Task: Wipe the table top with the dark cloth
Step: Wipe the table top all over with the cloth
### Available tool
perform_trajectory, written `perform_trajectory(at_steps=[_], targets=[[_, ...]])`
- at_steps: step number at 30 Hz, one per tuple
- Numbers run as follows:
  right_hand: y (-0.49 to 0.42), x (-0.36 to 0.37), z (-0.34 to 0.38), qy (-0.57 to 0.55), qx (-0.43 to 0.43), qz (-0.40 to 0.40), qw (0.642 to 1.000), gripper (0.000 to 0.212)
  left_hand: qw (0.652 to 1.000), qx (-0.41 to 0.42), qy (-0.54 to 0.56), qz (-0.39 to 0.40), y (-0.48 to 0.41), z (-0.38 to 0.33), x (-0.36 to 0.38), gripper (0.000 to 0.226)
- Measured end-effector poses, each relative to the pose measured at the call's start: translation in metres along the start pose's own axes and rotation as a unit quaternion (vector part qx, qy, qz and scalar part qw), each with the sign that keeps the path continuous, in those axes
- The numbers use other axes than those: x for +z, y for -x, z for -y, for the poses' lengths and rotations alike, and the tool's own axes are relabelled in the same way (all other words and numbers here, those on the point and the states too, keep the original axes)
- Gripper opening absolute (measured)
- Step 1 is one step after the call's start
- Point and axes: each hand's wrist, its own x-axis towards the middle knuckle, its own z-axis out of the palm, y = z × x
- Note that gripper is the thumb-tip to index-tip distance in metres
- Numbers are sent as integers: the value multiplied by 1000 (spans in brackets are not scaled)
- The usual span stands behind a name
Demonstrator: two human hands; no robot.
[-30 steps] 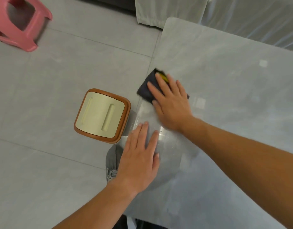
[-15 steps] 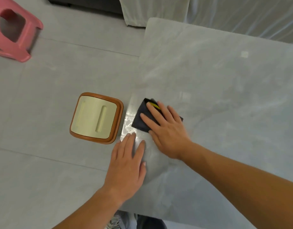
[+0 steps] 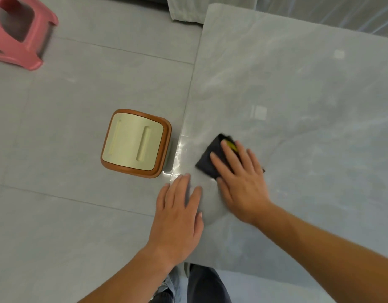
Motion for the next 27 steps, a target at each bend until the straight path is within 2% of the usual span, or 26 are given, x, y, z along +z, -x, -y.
perform_trajectory(at_steps=[2, 4, 8, 10, 14, 17, 18, 19, 21, 22, 23, 25, 27], targets=[[-4, -3, -2, 6, -68, 27, 997, 54, 1000, 2, 1, 2, 8, 2, 4, 54], [-36, -7, -7, 7, -84, 20, 996, 54, 1000, 8, 2, 2, 14, 4, 9, 56], [-102, -10, 10, -10, 48, -15, 999, 55, 1000, 23, 3, -4, 16, 9, 15, 60], [-94, -5, 24, 3, 54, -19, 998, 56, 1000, 29, 5, -7, 18, 10, 16, 61], [-30, 4, 27, 24, -129, 25, 991, 54, 1000, 15, 24, -8, 26, 14, 19, 61], [-24, 4, 7, 48, -221, 38, 973, 55, 999, 25, 28, -3, 43, 19, 26, 61], [-33, 3, 0, 52, -217, 28, 974, 55, 999, 31, 26, 0, 47, 21, 29, 62], [-44, 0, -5, 38, -176, 10, 984, 55, 999, 36, 20, 1, 49, 23, 31, 63], [-65, -7, -4, -20, -10, -29, 999, 55, 999, 41, 4, 1, 50, 26, 32, 64], [-73, -8, 3, -39, 72, -40, 996, 55, 999, 42, 1, 1, 49, 27, 32, 63], [-75, -7, 13, -40, 114, -45, 992, 55, 999, 43, 2, 1, 48, 27, 32, 63], [-62, -1, 33, -19, 93, -43, 995, 55, 999, 41, 11, 2, 50, 27, 31, 62], [-31, 8, 46, -6, -4, -22, 1000, 55, 999, 33, 20, -2, 54, 28, 30, 61]])
